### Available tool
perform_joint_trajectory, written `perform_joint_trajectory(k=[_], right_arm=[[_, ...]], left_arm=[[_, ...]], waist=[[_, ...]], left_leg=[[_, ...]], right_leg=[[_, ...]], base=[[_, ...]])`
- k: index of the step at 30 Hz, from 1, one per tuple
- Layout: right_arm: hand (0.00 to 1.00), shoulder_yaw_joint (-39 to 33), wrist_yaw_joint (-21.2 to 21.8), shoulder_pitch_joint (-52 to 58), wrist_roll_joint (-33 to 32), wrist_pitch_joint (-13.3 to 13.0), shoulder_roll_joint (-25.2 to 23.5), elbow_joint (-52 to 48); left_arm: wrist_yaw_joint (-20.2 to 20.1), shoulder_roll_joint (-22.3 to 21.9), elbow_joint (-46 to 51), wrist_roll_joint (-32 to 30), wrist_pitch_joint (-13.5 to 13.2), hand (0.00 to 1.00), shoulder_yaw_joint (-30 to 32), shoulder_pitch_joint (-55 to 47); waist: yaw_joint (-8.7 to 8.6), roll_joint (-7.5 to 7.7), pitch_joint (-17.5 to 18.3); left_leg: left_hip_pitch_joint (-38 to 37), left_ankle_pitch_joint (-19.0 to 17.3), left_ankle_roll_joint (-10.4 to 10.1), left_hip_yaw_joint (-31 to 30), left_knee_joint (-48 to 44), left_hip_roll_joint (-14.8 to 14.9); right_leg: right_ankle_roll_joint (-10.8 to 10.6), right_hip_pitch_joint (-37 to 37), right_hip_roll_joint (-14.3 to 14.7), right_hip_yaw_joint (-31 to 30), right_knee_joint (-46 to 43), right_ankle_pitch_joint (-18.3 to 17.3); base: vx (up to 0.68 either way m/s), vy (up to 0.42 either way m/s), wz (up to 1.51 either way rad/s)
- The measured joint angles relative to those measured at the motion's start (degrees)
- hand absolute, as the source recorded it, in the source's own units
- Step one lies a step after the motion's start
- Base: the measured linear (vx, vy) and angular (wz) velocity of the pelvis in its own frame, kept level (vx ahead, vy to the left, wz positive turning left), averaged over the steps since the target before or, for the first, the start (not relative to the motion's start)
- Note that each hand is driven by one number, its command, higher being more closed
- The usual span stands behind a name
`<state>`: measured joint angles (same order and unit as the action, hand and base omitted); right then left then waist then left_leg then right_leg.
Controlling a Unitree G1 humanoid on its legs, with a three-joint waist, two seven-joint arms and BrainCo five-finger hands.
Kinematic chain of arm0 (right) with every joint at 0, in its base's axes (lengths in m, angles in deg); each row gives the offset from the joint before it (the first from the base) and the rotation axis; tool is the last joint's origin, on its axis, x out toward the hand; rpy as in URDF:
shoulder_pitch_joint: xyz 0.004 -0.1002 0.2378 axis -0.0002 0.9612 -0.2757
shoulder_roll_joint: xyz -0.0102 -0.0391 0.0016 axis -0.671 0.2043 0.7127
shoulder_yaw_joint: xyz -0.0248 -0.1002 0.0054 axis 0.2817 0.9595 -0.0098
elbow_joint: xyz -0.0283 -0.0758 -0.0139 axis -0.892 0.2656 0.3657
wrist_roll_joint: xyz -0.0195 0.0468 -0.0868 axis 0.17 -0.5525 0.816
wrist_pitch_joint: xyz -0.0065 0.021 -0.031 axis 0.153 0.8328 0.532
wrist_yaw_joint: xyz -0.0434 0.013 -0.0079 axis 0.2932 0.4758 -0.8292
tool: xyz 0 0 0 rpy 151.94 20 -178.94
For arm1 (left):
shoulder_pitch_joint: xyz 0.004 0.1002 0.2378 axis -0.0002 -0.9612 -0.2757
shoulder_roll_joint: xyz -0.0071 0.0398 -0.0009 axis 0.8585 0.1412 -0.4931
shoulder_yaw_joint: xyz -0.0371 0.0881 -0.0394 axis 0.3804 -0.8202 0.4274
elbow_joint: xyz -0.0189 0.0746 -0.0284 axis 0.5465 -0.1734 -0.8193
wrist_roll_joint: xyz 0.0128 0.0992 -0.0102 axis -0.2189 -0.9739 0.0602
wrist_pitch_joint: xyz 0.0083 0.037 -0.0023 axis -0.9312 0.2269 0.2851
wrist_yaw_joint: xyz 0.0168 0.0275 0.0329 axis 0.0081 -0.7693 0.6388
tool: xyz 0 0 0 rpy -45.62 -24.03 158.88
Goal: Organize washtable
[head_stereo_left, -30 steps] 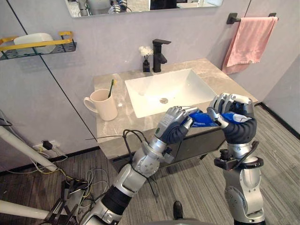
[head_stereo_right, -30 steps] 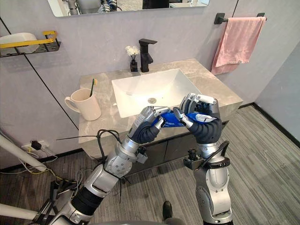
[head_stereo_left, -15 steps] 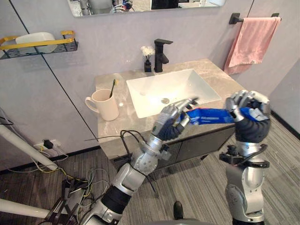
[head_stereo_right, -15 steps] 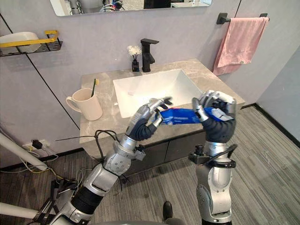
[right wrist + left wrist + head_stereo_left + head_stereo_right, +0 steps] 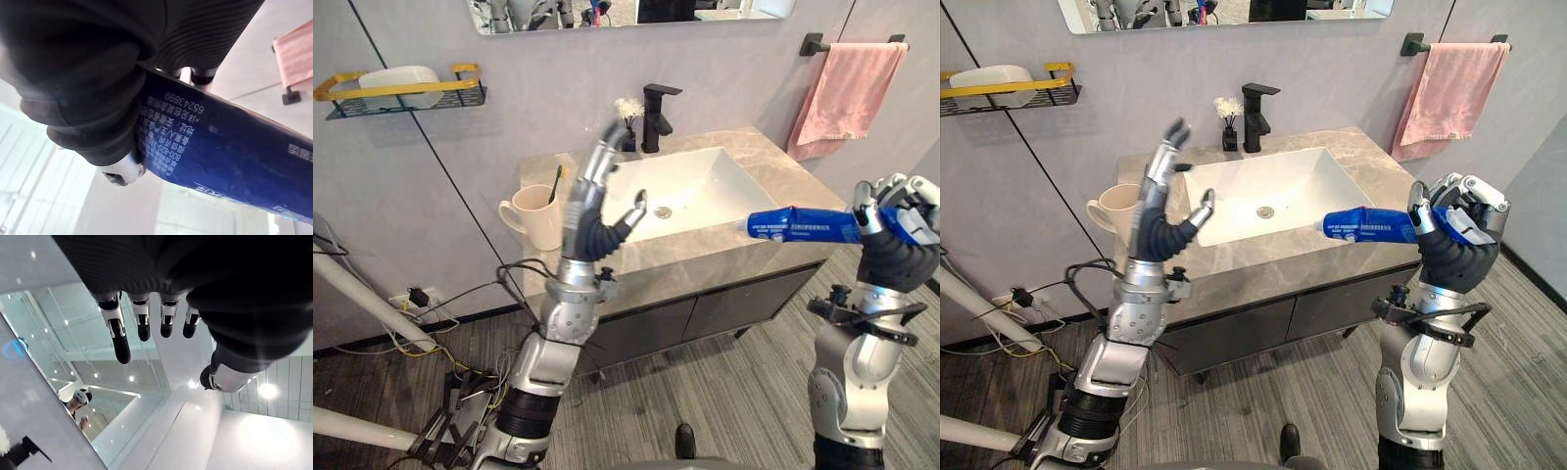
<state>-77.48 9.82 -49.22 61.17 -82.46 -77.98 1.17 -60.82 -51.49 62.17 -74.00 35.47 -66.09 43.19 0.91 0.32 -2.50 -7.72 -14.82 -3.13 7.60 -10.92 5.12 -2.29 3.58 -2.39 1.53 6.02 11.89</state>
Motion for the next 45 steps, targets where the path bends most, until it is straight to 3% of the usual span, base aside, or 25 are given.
perform_joint_trajectory(k=[7,11,17,21,27,34,38,42,45], right_arm=[[1.0,-0.06,-1.02,-9.02,1.44,-0.29,3.57,2.72],[1.0,-0.11,-2.69,-17.09,1.23,-0.18,8.13,10.77],[1.0,2.17,-3.56,-33.99,-2.2,0.03,17.95,22.73],[1.0,6.2,-3.2,-44.34,-8.12,0.08,23.4,30.12],[1.0,8.93,-0.84,-46.67,-14.09,1.24,27.44,34.49],[1.0,9.17,0.01,-46.65,-18.94,2.53,28.59,38.66],[1.0,9.43,0.2,-46.63,-21.16,2.61,28.5,40.18],[1.0,9.47,0.14,-46.65,-23.5,2.52,27.78,41.33],[1.0,9.95,0.05,-46.71,-24.81,2.48,26.22,42.82]], left_arm=[[3.39,-0.83,3.74,-0.02,1.99,0.0,9.35,-2.11],[5.97,-2.03,4.27,0.0,3.74,0.0,14.91,-4.83],[7.33,-3.96,5.91,0.17,4.77,0.0,17.8,-14.2],[6.03,-5.32,3.77,2.25,4.76,0.0,17.67,-22.16],[3.37,-5.91,-10.36,5.67,5.95,0.0,17.66,-26.17],[-0.09,-6.45,-23.49,8.4,7.57,0.0,17.69,-29.2],[-1.6,-4.66,-31.25,10.05,7.91,0.0,17.39,-28.44],[-2.56,-2.43,-36.15,10.84,8.43,0.0,17.17,-26.92],[-2.55,-1.62,-39.33,12.55,8.53,0.0,17.23,-25.73]], waist=[[0.37,0.12,0.02],[2.91,0.45,-0.17],[6.73,2.65,-0.88],[9.69,5.33,-1.11],[10.85,8.38,-1.32],[11.04,9.77,-2.12],[10.97,11.6,-3.44],[11.5,14.41,-5.01],[12.48,14.73,-6.36]], left_leg=[[0.91,0.34,0.23,-1.56,0.2,-0.15],[1.06,1.37,0.11,-3.94,0.91,-0.2],[3.04,2.97,-0.17,-8.7,0.92,-0.55],[4.64,3.72,-0.09,-11.29,0.95,-1.18],[6.96,4.5,-0.23,-13.5,0.88,-1.68],[8.86,4.49,-0.3,-13.93,0.59,-1.46],[9.05,4.46,-0.31,-13.92,0.43,-1.31],[10.84,4.17,-0.57,-13.47,-1.07,-1.36],[11.86,3.26,-0.76,-12.81,-2.69,-1.08]], right_leg=[[-0.04,-0.45,-0.6,1.74,0.01,-0.15],[-0.02,-1.47,-1.11,4.52,-0.03,-0.15],[-0.04,-2.21,-2.24,9.31,-0.16,-0.21],[-0.75,-2.14,-3.14,11.65,0.02,-0.77],[-1.26,-1.25,-3.9,13.71,-0.01,-1.19],[-0.87,0.4,-3.73,14.14,-0.24,-0.9],[-0.77,0.7,-3.55,13.97,-0.25,-0.83],[-0.24,2.56,-3.49,13.06,-0.25,-0.13],[-0.02,3.12,-3.01,12.28,-0.26,0.2]], base=[[-0.02,0.003,0.13],[-0.02,-0.02,0.37],[-0.04,-0.024,0.44],[-0.05,-0.014,0.36],[-0.01,-0.006,0.21],[0.03,0.0,0.04],[0.02,0.002,-0.01],[-0.02,0.012,-0.06],[-0.05,0.004,-0.14]])
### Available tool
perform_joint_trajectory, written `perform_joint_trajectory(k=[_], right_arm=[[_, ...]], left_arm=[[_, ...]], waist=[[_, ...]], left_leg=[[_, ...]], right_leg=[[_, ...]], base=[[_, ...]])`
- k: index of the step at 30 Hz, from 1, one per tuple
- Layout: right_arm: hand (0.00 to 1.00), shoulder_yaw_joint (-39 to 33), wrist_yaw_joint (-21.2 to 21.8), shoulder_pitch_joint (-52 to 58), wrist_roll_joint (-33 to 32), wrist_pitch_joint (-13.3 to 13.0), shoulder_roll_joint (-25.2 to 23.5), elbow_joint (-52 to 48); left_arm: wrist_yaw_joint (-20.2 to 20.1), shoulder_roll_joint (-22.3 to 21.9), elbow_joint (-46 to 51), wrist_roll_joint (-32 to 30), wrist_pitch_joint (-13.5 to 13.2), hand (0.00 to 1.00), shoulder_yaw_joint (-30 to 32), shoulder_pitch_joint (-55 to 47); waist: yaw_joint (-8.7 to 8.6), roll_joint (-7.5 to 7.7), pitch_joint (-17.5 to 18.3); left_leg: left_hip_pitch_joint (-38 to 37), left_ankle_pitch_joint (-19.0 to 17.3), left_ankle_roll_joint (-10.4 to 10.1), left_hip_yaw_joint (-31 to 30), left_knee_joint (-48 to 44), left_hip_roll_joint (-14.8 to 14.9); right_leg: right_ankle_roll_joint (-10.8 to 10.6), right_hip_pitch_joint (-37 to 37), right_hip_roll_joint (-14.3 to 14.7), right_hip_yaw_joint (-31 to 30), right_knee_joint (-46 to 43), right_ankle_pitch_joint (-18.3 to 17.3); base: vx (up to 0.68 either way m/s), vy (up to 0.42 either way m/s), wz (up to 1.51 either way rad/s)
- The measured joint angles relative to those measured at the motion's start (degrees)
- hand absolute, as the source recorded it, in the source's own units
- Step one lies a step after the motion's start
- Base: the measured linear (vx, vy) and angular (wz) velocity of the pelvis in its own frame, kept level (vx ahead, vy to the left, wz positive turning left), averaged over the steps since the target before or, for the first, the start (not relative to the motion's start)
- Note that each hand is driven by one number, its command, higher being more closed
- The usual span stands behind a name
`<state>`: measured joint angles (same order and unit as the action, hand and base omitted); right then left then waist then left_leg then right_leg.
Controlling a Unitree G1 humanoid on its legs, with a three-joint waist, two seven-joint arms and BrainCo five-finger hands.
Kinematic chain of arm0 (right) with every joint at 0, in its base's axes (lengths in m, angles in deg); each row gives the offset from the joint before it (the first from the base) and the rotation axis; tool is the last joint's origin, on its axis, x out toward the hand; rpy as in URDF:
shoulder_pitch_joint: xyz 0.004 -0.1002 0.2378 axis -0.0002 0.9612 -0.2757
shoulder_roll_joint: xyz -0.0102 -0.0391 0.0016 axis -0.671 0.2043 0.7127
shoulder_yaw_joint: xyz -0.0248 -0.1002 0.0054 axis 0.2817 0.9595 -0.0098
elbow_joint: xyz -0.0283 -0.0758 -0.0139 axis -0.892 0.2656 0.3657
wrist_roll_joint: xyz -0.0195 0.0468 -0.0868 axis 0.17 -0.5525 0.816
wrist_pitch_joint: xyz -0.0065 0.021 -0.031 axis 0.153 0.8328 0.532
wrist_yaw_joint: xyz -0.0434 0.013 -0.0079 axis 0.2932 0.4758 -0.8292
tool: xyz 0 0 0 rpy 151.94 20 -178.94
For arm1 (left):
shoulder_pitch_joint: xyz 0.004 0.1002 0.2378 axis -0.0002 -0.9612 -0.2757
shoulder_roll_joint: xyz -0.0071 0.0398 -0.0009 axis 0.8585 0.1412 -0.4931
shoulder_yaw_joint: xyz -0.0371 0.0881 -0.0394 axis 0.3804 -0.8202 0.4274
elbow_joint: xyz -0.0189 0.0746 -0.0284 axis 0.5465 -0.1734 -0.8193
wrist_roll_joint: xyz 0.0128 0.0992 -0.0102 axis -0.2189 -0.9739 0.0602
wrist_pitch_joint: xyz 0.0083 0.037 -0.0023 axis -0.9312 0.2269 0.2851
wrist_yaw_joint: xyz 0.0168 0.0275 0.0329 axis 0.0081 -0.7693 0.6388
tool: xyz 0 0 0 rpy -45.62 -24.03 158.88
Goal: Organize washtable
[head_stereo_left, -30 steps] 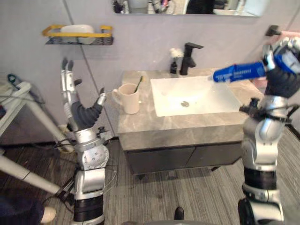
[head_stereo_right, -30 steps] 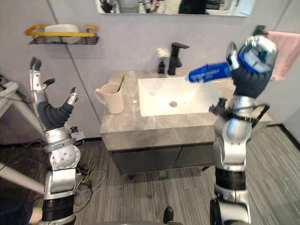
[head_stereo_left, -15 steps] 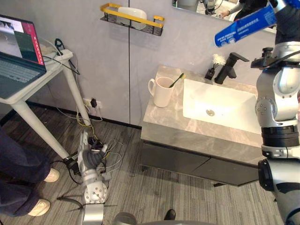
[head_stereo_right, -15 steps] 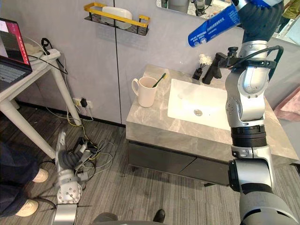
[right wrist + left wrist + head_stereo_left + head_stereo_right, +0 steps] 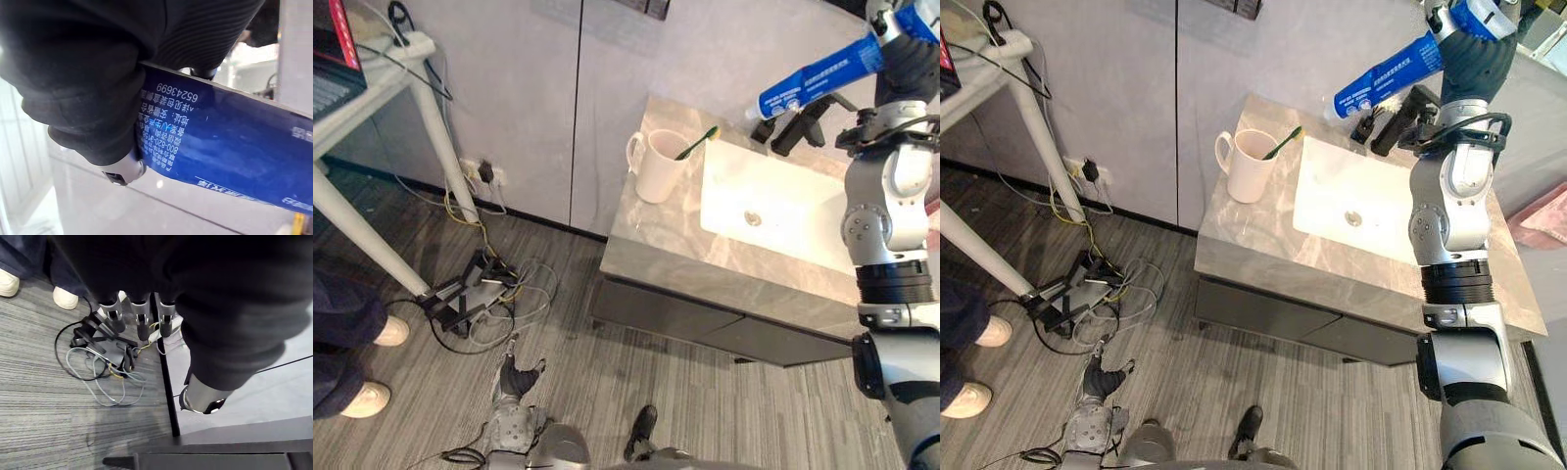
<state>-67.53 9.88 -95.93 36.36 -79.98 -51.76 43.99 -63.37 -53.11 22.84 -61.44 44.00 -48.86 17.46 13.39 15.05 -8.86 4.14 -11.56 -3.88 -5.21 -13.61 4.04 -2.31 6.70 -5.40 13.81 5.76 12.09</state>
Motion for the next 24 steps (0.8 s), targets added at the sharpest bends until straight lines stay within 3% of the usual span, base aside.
perform_joint_trajectory(k=[6,11,24], right_arm=[[1.0,2.04,-1.55,-7.0,-2.77,-0.34,-0.01,0.28],[1.0,2.06,-2.44,-9.95,-2.77,-1.04,0.12,0.24],[1.0,5.42,-2.5,-10.27,-2.98,-1.29,0.0,4.14]], left_arm=[[0.06,1.54,-11.33,4.45,0.13,0.0,2.84,2.27],[-0.1,1.95,-17.46,8.91,1.22,0.0,6.61,2.22],[-0.22,2.01,-19.88,10.88,1.2,0.0,9.49,4.0]], waist=[[-0.08,0.4,-2.57],[-0.04,2.14,-4.11],[0.19,4.84,-6.69]], left_leg=[[2.24,-0.61,-0.32,0.62,-1.7,0.95],[3.69,-0.8,-0.76,-0.35,-1.87,1.58],[7.6,-0.8,-0.76,-2.41,-2.96,1.13]], right_leg=[[-0.2,1.96,0.65,-0.12,0.01,-0.2],[0.45,2.89,1.29,0.29,0.01,0.23],[0.39,5.22,1.27,1.11,-0.02,0.4]], base=[[-0.05,-0.01,-0.09],[0.02,0.007,0.07],[0.0,0.029,0.08]])
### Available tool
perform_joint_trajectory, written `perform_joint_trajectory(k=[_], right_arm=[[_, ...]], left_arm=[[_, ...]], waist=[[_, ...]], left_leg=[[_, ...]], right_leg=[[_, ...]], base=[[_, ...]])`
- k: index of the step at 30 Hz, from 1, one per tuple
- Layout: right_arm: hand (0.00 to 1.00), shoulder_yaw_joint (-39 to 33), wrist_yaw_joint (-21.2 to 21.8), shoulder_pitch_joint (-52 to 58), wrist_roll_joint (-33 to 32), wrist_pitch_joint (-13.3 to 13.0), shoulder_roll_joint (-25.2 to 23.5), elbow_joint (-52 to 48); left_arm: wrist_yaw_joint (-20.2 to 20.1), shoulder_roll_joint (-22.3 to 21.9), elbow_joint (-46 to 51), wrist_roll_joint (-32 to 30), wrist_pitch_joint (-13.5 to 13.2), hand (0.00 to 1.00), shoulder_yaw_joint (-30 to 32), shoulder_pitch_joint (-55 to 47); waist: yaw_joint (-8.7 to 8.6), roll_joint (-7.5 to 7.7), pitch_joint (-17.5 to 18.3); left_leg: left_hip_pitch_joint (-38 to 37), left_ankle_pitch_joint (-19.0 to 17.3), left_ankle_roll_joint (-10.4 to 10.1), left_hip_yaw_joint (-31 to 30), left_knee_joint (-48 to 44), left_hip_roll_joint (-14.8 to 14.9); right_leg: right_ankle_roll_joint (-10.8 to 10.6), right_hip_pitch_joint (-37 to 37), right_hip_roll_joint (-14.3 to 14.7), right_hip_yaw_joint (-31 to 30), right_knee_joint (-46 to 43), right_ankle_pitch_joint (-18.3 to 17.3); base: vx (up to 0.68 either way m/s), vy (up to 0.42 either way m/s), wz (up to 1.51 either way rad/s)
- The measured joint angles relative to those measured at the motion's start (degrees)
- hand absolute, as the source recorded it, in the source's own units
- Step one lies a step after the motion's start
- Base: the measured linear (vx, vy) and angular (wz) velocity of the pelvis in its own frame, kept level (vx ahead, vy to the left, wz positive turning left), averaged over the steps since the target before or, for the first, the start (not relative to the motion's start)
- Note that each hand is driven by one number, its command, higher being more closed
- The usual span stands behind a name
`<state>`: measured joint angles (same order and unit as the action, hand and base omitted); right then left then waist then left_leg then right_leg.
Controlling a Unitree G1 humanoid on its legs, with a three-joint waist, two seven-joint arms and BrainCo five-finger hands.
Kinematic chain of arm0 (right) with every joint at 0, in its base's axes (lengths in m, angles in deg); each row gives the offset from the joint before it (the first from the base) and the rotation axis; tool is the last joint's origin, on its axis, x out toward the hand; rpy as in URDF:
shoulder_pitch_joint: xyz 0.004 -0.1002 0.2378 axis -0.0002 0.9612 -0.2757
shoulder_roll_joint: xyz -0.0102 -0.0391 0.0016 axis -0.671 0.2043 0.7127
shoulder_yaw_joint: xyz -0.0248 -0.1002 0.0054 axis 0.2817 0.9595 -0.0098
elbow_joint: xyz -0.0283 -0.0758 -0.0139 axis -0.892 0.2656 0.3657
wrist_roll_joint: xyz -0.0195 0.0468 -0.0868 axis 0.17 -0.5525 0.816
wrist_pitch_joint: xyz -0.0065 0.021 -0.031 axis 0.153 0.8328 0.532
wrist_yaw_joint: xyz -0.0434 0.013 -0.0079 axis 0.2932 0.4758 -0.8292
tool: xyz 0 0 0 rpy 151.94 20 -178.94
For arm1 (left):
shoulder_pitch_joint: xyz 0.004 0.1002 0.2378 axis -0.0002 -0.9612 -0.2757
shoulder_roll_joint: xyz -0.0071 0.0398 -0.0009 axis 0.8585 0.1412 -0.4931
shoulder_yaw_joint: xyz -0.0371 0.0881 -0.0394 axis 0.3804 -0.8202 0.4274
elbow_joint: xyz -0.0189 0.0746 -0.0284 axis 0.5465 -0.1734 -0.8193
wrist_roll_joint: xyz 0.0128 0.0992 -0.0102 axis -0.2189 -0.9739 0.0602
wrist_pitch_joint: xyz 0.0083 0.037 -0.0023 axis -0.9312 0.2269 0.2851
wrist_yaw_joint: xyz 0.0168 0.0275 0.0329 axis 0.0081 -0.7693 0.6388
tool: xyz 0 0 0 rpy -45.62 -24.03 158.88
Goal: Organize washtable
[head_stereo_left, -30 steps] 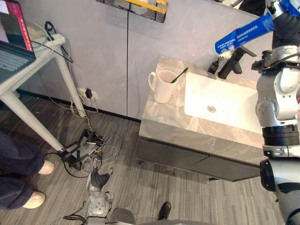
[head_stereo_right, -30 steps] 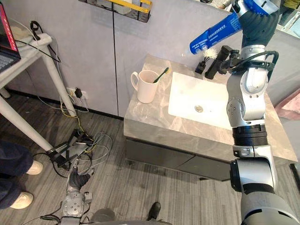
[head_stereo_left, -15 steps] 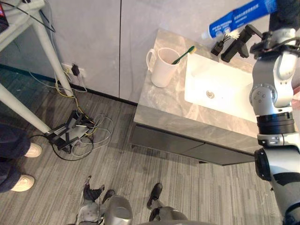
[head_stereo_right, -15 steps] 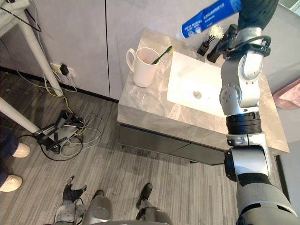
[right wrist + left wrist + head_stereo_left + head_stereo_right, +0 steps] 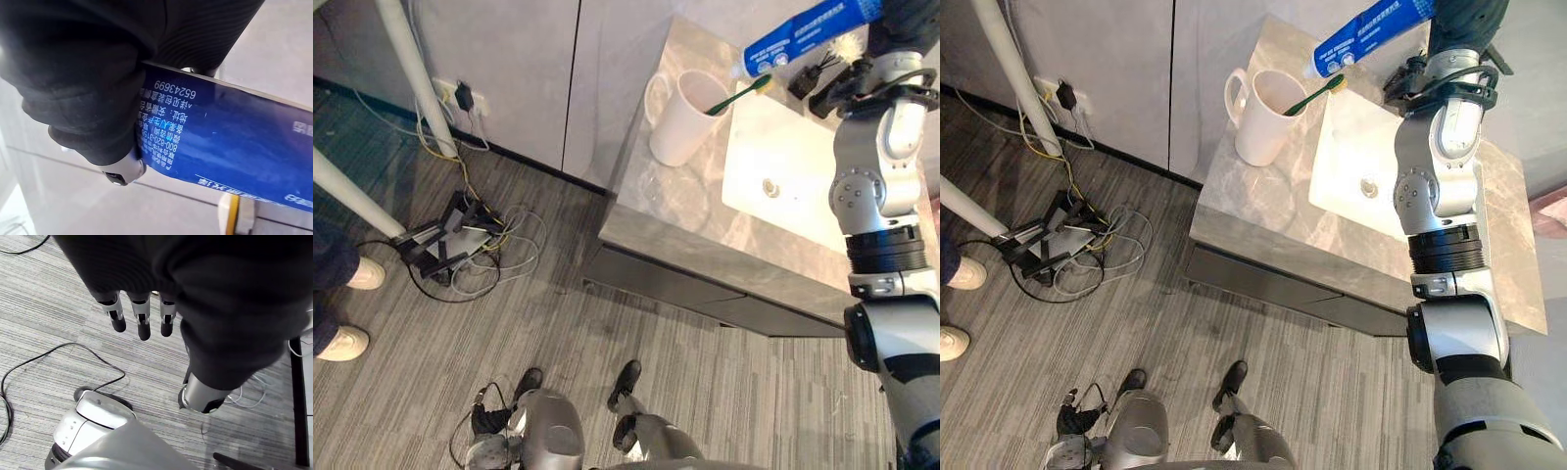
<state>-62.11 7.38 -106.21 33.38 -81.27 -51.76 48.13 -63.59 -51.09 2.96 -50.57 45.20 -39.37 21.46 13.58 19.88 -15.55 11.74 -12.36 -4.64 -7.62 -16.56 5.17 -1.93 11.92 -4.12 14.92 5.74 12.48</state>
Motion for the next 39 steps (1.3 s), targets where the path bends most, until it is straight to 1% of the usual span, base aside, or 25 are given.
perform_joint_trajectory(k=[6,10,13,16,18,23,26,39], right_arm=[[1.0,0.62,-0.1,-0.15,-0.06,0.02,0.0,0.94],[1.0,0.82,-0.25,-1.53,-0.01,0.03,0.0,0.95],[1.0,0.94,-0.67,-3.99,-0.02,0.02,0.01,1.21],[1.0,2.02,-1.11,-5.1,-0.06,0.03,0.01,2.72],[1.0,2.54,-1.17,-5.27,-0.24,0.01,0.01,2.84],[1.0,2.96,-1.2,-6.89,-0.59,0.02,0.01,3.03],[1.0,3.1,-1.2,-7.34,-0.6,0.02,0.0,3.03],[1.0,6.27,-0.29,-7.33,-0.56,0.45,0.0,3.02]], left_arm=[[0.08,0.15,0.01,0.78,0.0,0.0,-0.15,0.79],[0.12,0.47,0.3,1.24,-0.1,0.0,-0.19,0.83],[0.11,1.18,0.48,1.32,-0.19,0.0,-0.18,1.45],[0.11,1.3,0.55,2.06,-0.27,0.0,-0.19,1.63],[0.11,1.3,0.55,2.45,-0.29,0.0,-0.19,1.63],[0.17,1.49,0.63,3.48,-0.6,0.0,-0.16,1.66],[0.16,2.03,0.6,3.68,-0.66,0.0,-0.17,1.74],[0.06,2.16,0.59,3.65,-0.65,0.0,-0.26,1.77]], waist=[[0.0,-0.09,-0.51],[-0.06,0.36,-1.19],[-0.08,0.91,-2.53],[-0.05,1.08,-2.63],[-0.09,1.1,-2.64],[-0.07,1.55,-3.18],[-0.07,2.21,-3.56],[-0.2,2.28,-3.58]], left_leg=[[1.84,0.04,-0.03,-0.42,-0.48,0.07],[1.79,0.04,-0.02,-0.41,-0.54,-0.02],[1.88,0.05,-0.03,-0.38,-0.77,0.0],[2.03,0.05,-0.03,-0.39,-0.84,0.01],[2.19,0.06,-0.03,-0.36,-0.86,0.18],[2.52,0.09,-0.05,-0.36,-0.95,0.19],[2.72,0.14,-0.15,-0.54,-0.91,0.41],[2.76,0.22,-0.26,-0.92,-0.64,0.53]], right_leg=[[-0.83,1.37,0.04,-0.15,0.0,0.8],[-0.78,1.35,-0.01,-0.45,0.0,0.84],[-0.73,1.36,0.0,-0.66,0.0,0.9],[-0.94,1.46,0.01,-0.73,0.0,1.06],[-1.68,1.68,0.06,-1.08,0.0,1.7],[-1.6,1.93,0.11,-1.16,0.0,1.8],[-1.6,2.06,0.11,-1.09,0.0,1.8],[-1.6,2.08,0.42,-0.98,0.0,1.8]], base=[[-0.01,0.041,0.02],[0.0,0.048,-0.01],[-0.02,0.027,-0.01],[-0.01,0.028,0.0],[-0.01,0.065,-0.03],[-0.01,0.039,0.0],[0.0,0.029,0.02],[0.0,0.008,0.01]])
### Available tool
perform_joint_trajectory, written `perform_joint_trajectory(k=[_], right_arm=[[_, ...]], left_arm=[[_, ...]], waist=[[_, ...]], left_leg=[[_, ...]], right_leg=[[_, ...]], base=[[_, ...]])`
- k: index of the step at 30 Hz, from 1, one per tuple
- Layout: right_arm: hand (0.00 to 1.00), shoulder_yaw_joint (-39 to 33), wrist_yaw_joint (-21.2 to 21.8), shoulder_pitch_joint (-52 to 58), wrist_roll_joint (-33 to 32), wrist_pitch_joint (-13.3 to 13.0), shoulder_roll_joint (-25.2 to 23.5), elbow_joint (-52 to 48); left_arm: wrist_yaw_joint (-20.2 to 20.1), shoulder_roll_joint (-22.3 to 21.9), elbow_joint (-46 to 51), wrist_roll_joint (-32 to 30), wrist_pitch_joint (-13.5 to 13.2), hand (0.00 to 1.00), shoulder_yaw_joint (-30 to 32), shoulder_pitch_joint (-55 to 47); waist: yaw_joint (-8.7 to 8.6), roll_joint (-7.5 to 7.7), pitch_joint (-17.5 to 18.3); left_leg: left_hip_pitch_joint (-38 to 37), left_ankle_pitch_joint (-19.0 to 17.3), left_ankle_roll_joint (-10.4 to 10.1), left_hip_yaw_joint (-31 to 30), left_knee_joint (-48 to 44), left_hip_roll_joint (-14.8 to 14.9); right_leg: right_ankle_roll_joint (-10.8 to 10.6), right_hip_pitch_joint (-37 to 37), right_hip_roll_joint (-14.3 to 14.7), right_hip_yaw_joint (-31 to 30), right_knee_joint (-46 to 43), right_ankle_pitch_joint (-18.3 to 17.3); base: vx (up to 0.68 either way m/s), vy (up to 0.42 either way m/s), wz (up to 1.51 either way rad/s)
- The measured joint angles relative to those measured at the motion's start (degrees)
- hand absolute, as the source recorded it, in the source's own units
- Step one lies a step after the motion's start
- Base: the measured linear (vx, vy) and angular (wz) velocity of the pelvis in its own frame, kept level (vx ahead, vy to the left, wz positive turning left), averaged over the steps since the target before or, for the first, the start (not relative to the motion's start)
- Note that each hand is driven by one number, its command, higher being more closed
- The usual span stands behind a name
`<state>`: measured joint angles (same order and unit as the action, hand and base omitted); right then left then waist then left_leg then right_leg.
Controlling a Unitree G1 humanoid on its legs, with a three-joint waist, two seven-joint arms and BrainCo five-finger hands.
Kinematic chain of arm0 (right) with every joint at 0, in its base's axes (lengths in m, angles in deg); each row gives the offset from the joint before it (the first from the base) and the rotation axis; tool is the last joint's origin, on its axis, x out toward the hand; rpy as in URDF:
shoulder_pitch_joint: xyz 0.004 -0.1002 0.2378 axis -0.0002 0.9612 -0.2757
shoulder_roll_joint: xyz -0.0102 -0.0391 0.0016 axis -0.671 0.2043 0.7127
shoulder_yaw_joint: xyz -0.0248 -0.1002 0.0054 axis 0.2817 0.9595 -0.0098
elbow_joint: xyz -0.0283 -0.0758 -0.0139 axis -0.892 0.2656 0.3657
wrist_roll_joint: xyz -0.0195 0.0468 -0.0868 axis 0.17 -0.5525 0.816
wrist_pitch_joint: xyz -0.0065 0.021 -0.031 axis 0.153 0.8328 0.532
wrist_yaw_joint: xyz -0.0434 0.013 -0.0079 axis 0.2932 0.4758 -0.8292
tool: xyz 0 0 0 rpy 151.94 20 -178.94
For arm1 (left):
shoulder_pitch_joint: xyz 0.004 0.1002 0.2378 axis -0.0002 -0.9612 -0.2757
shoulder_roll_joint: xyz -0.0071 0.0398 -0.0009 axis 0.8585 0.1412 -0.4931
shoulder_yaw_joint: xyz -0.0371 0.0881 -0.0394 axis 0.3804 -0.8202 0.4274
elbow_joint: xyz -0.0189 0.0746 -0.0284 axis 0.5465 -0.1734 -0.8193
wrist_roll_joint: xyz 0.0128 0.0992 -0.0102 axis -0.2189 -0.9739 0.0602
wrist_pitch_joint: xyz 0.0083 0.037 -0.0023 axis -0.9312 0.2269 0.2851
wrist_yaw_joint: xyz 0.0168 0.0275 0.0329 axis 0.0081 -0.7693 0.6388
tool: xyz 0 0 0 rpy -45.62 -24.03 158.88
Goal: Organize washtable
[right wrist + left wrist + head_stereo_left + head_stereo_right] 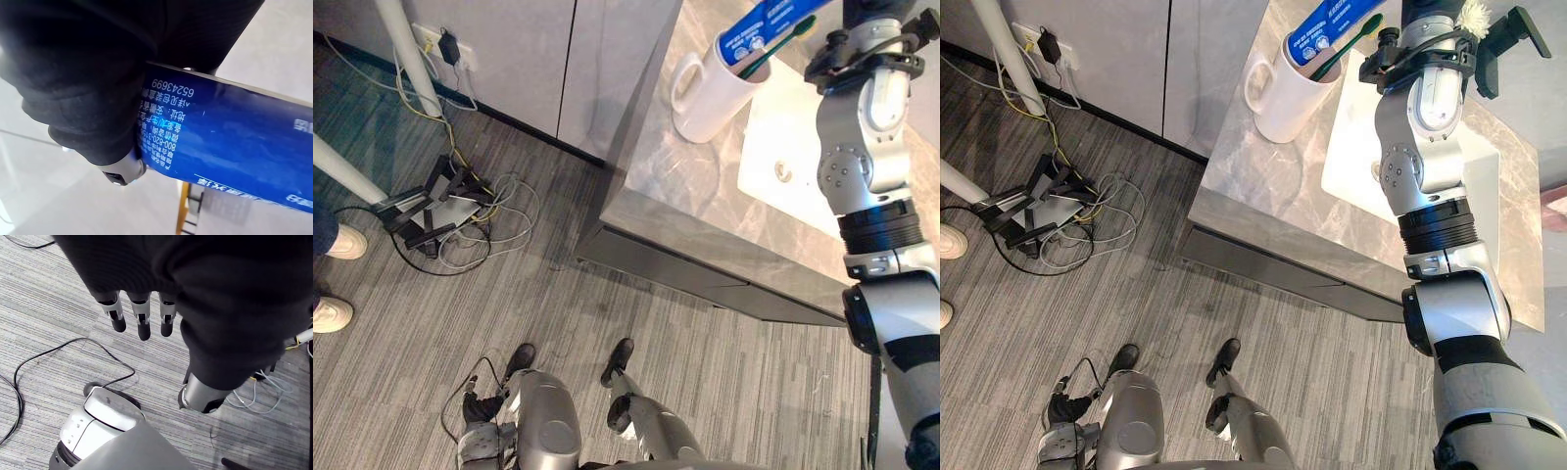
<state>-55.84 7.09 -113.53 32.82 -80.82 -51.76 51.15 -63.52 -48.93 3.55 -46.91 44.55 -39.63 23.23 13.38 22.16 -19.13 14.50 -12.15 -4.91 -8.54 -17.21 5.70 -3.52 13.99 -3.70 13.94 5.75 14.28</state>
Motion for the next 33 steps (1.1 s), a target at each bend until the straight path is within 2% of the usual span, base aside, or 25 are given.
perform_joint_trajectory(k=[5,21,33], right_arm=[[1.0,0.43,0.65,0.4,0.06,0.58,0.0,-0.27],[1.0,1.42,2.32,5.0,0.85,0.6,0.45,-5.41],[1.0,1.72,3.05,7.8,0.96,0.93,0.45,-5.4]], left_arm=[[-0.02,0.64,0.11,0.02,-0.05,0.0,0.01,0.15],[-0.16,1.06,0.09,0.01,-0.04,0.0,-0.04,0.11],[-0.29,1.09,0.04,0.02,-0.05,0.0,-0.06,0.11]], waist=[[-0.14,0.91,-0.42],[-0.38,1.37,-0.34],[-0.41,1.39,-0.33]], left_leg=[[-0.12,0.02,-0.04,0.18,0.09,0.05],[-0.32,0.01,-0.03,0.79,0.13,-0.03],[-0.27,0.01,-0.03,1.04,0.1,-0.09]], right_leg=[[0.0,0.08,0.02,-0.14,0.0,0.0],[0.03,0.26,0.07,-0.71,0.0,0.02],[0.03,0.39,0.04,-1.28,0.0,0.03]], base=[[0.0,0.0,-0.01],[0.0,0.0,-0.01],[0.0,0.003,0.0]])
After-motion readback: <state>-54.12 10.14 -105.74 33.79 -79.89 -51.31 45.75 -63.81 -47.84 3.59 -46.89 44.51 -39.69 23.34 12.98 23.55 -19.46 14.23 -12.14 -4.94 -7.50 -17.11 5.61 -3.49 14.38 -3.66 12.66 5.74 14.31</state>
